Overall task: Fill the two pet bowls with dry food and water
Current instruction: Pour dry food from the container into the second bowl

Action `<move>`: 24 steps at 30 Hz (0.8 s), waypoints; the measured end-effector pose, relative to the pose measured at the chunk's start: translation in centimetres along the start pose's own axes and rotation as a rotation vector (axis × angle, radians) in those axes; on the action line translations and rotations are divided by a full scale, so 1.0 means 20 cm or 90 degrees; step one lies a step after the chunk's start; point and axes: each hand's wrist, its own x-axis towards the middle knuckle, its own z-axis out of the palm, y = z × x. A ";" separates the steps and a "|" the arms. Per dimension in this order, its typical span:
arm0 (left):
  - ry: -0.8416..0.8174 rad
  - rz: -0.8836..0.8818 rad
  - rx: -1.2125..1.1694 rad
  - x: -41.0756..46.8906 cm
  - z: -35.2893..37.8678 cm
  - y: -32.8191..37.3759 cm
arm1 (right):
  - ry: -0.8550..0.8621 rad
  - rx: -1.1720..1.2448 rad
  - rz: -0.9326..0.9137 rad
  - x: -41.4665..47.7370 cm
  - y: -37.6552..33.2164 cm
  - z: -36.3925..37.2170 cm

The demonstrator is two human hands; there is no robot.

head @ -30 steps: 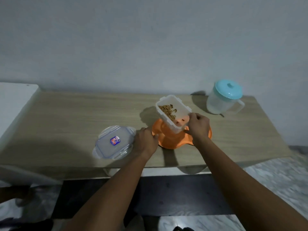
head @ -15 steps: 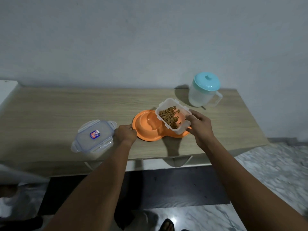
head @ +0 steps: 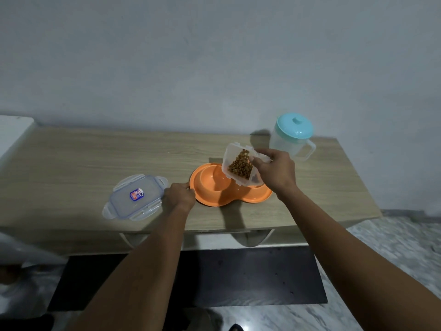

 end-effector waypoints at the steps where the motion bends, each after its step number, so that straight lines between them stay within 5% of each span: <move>1: 0.002 -0.003 0.002 0.00 0.00 0.00 | -0.005 -0.015 -0.012 0.01 -0.01 0.01; 24: 0.030 -0.008 -0.012 0.01 0.02 0.00 | -0.038 -0.159 -0.110 0.01 -0.10 0.07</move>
